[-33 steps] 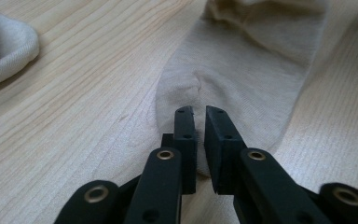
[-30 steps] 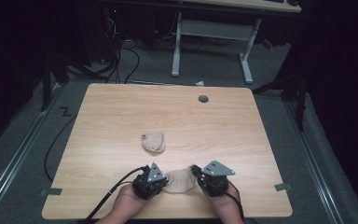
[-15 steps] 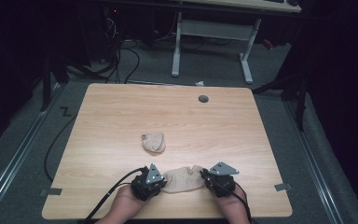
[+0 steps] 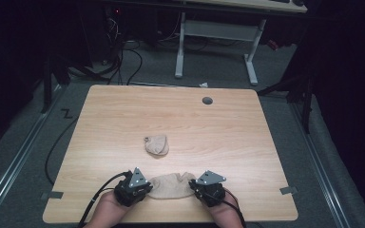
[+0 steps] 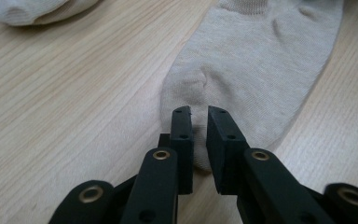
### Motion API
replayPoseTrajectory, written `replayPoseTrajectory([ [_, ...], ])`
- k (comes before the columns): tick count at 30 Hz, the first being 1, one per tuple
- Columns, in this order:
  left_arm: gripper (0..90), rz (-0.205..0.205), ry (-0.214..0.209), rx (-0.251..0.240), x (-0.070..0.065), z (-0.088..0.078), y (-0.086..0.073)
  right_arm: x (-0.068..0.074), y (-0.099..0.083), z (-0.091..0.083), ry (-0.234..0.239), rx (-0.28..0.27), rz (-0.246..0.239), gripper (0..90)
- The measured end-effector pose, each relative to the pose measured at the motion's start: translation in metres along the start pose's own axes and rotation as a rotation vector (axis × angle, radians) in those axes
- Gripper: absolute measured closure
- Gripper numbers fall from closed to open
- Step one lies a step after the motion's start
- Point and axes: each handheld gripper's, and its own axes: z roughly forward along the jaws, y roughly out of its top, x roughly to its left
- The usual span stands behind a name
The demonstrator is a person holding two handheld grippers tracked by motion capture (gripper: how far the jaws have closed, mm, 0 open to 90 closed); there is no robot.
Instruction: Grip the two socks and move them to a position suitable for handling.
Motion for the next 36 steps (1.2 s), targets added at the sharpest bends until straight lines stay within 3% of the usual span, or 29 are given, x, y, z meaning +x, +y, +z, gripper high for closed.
replayPoseTrajectory([
  [7,80.4,0.004,0.013,0.008,-0.001,-0.003,-0.003,0.0,0.0,-0.004,0.005,0.001,-0.003,81.2],
  [9,79.8,0.003,0.012,0.011,0.0,-0.004,-0.003,-0.004,-0.001,-0.012,-0.004,-0.037,0.015,81.0],
  [12,77.7,-0.003,0.002,0.009,0.001,-0.005,-0.002,-0.007,-0.002,-0.017,-0.017,-0.051,0.028,81.0],
  [17,73.4,-0.037,-0.019,-0.042,0.002,-0.01,0.001,-0.02,-0.006,-0.024,-0.039,-0.073,0.068,79.5],
  [19,66.4,-0.045,-0.009,-0.071,0.003,-0.014,0.002,-0.024,-0.007,-0.027,-0.049,-0.085,0.083,78.3],
  [22,61.8,-0.088,0.016,-0.114,0.011,-0.014,0.006,-0.027,-0.007,-0.028,-0.071,-0.095,0.099,74.0],
  [23,56.1,-0.101,0.022,-0.12,0.015,-0.012,0.008,-0.028,-0.008,-0.028,-0.084,-0.093,0.107,73.4],
  [27,55.6,-0.122,0.061,-0.14,0.024,-0.005,0.02,-0.028,-0.008,-0.029,-0.099,-0.094,0.109,75.1],
  [28,57.2,-0.136,0.065,-0.149,0.027,-0.003,0.025,-0.029,-0.008,-0.029,-0.103,-0.093,0.107,76.0],
  [29,79.2,-0.14,0.068,-0.152,0.029,-0.001,0.03,-0.029,-0.009,-0.029,-0.104,-0.09,0.108,75.8],
  [30,79.2,-0.119,0.106,-0.148,0.029,0.0,0.035,-0.029,-0.009,-0.029,-0.104,-0.09,0.108,75.8],
  [31,89.9,-0.095,0.14,-0.141,0.03,0.004,0.042,-0.03,-0.01,-0.03,-0.1,-0.09,0.108,75.2],
  [36,90.0,-0.132,0.144,-0.161,0.036,0.028,0.071,-0.03,-0.01,-0.03,-0.093,-0.09,0.107,74.8],
])
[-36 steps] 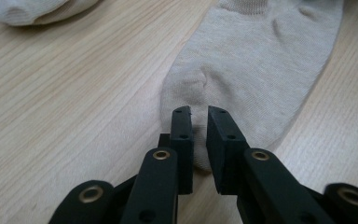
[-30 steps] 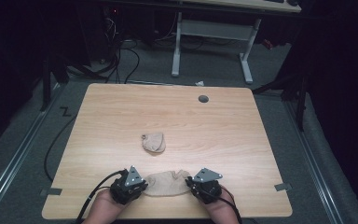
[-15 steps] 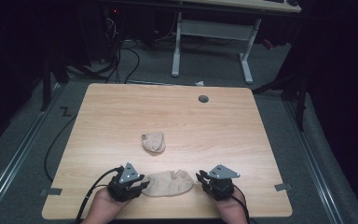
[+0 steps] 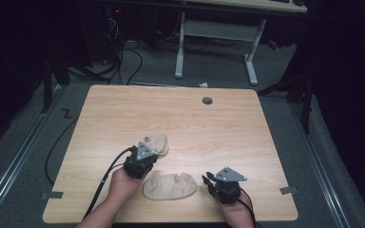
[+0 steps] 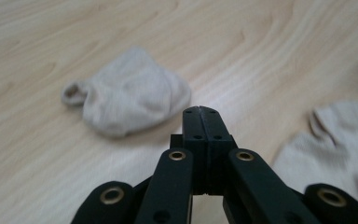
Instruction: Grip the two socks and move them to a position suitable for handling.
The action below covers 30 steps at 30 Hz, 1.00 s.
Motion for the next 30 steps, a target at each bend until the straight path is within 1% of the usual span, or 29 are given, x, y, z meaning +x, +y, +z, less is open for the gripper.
replayPoseTrajectory([
  [1,89.9,-0.004,0.003,-0.006,-0.002,0.006,0.005,0.0,0.0,0.0,0.001,0.001,-0.002,74.9],
  [2,88.9,0.001,0.017,0.0,-0.006,0.017,0.013,0.0,0.0,0.001,0.008,0.005,-0.002,75.1],
  [3,87.1,0.003,0.023,0.017,-0.008,0.024,0.017,0.0,0.0,0.001,0.009,0.006,-0.003,75.1],
  [4,85.5,0.003,0.023,0.017,-0.008,0.024,0.017,0.0,0.0,0.002,0.01,0.007,-0.003,75.1],
  [5,84.5,0.018,0.049,0.057,-0.011,0.039,0.023,0.0,0.0,0.002,0.012,0.008,-0.003,75.2],
  [6,84.6,0.018,0.049,0.057,-0.011,0.039,0.023,0.0,-0.001,0.001,0.015,0.008,-0.002,75.2],
  [7,84.5,0.034,0.089,0.096,-0.012,0.051,0.025,0.0,-0.001,0.001,0.018,0.009,-0.004,75.2],
  [9,84.7,0.03,0.115,0.113,-0.01,0.057,0.026,0.0,-0.002,0.001,0.021,0.011,-0.004,75.2],
  [12,85.6,0.042,0.124,0.146,-0.01,0.06,0.023,0.0,-0.003,0.001,0.025,0.015,-0.004,75.2],
  [13,85.9,0.051,0.121,0.157,-0.009,0.06,0.02,0.0,-0.003,0.001,0.026,0.014,-0.006,75.2],
  [15,87.4,0.047,0.105,0.172,-0.008,0.061,0.015,-0.001,-0.002,0.0,0.027,0.012,-0.007,75.2],
  [16,88.7,0.05,0.101,0.164,-0.008,0.059,0.013,-0.002,-0.002,0.0,0.026,0.011,-0.006,75.2],
  [18,89.7,0.045,0.096,0.164,-0.007,0.057,0.011,-0.002,-0.002,0.001,0.027,0.013,0.001,75.2],
  [19,89.7,0.042,0.083,0.167,-0.007,0.054,0.009,-0.002,-0.003,0.001,0.028,0.014,0.005,75.2],
  [22,89.8,0.048,0.062,0.163,-0.008,0.045,0.002,-0.002,-0.003,0.0,0.027,0.014,0.006,75.2],
  [25,89.8,0.032,0.035,0.156,-0.006,0.035,-0.006,-0.001,-0.003,-0.001,0.027,0.011,0.0,75.2],
  [27,89.8,0.04,0.025,0.162,-0.003,0.027,-0.012,-0.001,-0.002,-0.001,0.028,0.01,0.004,75.2],
  [30,89.8,0.019,0.018,0.16,0.006,0.014,-0.022,-0.001,-0.002,-0.001,0.026,0.009,0.003,75.2],
])
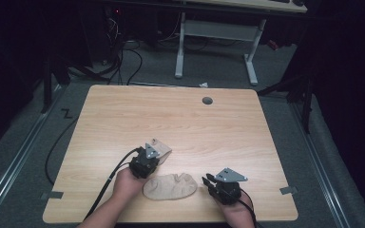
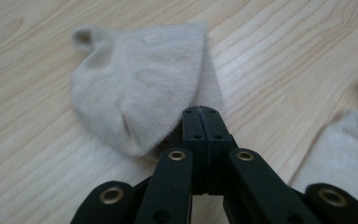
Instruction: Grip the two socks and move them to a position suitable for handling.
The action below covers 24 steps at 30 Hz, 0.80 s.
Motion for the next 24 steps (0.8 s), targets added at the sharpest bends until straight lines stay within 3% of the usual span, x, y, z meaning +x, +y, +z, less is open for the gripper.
replayPoseTrajectory([
  [4,88.2,-0.04,0.014,-0.001,0.017,-0.014,-0.017,-0.001,0.0,0.0,0.0,0.002,-0.002,74.8],
  [7,86.9,-0.1,0.029,-0.026,0.035,-0.026,-0.026,0.0,-0.001,0.0,0.003,-0.001,0.003,74.0],
  [10,84.2,-0.127,0.055,-0.044,0.043,-0.027,-0.025,0.0,0.001,0.0,0.002,-0.004,-0.001,72.8],
  [12,84.2,-0.124,0.064,-0.039,0.043,-0.024,-0.023,0.0,0.001,-0.001,0.002,-0.006,-0.001,72.6],
  [15,87.0,-0.105,0.047,-0.007,0.039,-0.014,-0.021,0.001,0.001,-0.002,0.002,-0.009,-0.003,72.5],
  [18,87.2,-0.087,0.013,-0.027,0.025,-0.004,-0.012,0.0,0.001,-0.002,0.005,-0.013,-0.002,71.2],
  [22,87.2,-0.003,-0.03,-0.03,-0.007,0.011,0.007,0.0,0.005,-0.003,0.012,-0.027,-0.001,68.6],
  [24,86.5,0.002,-0.042,-0.031,-0.013,0.014,0.011,0.001,0.011,-0.002,0.029,-0.034,-0.001,67.4],
])
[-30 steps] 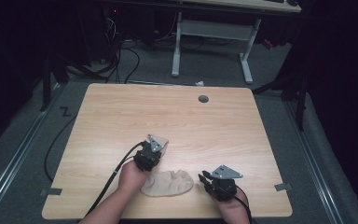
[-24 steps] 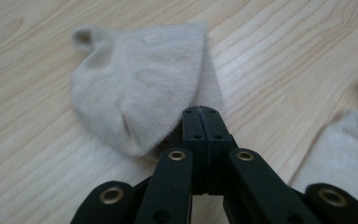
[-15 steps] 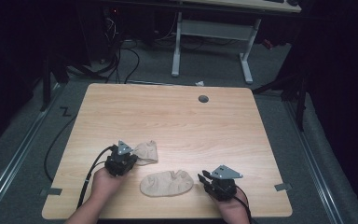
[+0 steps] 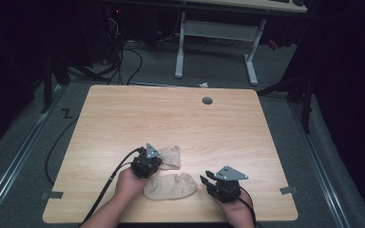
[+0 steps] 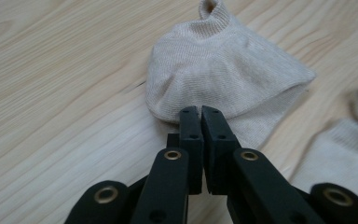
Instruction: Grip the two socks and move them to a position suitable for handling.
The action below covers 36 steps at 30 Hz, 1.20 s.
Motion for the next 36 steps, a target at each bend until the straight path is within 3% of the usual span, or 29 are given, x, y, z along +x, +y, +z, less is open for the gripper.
replayPoseTrajectory([
  [4,84.4,0.007,-0.027,-0.033,-0.005,-0.004,0.002,0.004,0.019,0.011,0.022,0.003,-0.022,66.6],
  [5,84.1,0.012,-0.026,-0.04,-0.003,-0.006,0.0,0.007,0.033,0.023,0.031,0.007,-0.034,65.7],
  [7,84.4,0.021,-0.024,-0.036,-0.002,-0.005,-0.002,0.008,0.038,0.029,0.039,0.01,-0.037,65.2],
  [9,85.2,0.027,-0.032,-0.022,0.002,-0.001,-0.004,0.013,0.05,0.049,0.052,0.04,-0.046,64.4],
  [11,86.5,0.002,-0.058,-0.021,0.006,-0.001,-0.004,0.021,0.063,0.074,0.065,0.069,-0.059,63.0],
  [14,86.5,-0.011,-0.078,-0.024,0.009,-0.001,-0.006,0.026,0.07,0.087,0.076,0.088,-0.063,61.4],
  [18,86.5,-0.021,-0.097,-0.027,0.012,-0.003,-0.007,0.026,0.073,0.112,0.058,0.178,-0.08,60.7],
  [19,86.5,-0.026,-0.099,-0.032,0.012,-0.002,-0.008,0.023,0.07,0.119,0.049,0.201,-0.086,69.1],
  [21,86.6,-0.023,-0.099,-0.031,0.012,-0.003,-0.008,0.022,0.069,0.117,0.029,0.182,-0.09,85.4],
  [22,86.7,-0.019,-0.097,-0.03,0.012,-0.003,-0.008,0.021,0.07,0.115,0.025,0.177,-0.087,86.2],
  [26,86.7,-0.023,-0.096,-0.03,0.012,-0.003,-0.008,0.016,0.071,0.103,0.002,0.138,-0.067,86.7],
  [30,86.7,-0.024,-0.091,-0.028,0.012,-0.003,-0.008,0.001,0.067,0.085,-0.03,0.107,-0.037,86.5],
  [31,86.7,-0.024,-0.087,-0.027,0.011,-0.003,-0.008,-0.008,0.06,0.078,-0.039,0.108,-0.015,86.3],
  [34,86.7,-0.024,-0.086,-0.027,0.011,-0.003,-0.008,-0.016,0.052,0.073,-0.048,0.11,0.004,85.9],
  [35,86.7,-0.023,-0.084,-0.028,0.011,-0.003,-0.008,-0.026,0.041,0.066,-0.078,0.109,0.044,82.6],
  [36,86.7,-0.023,-0.084,-0.028,0.011,-0.003,-0.008,-0.026,0.041,0.066,-0.078,0.109,0.044,82.6],
])
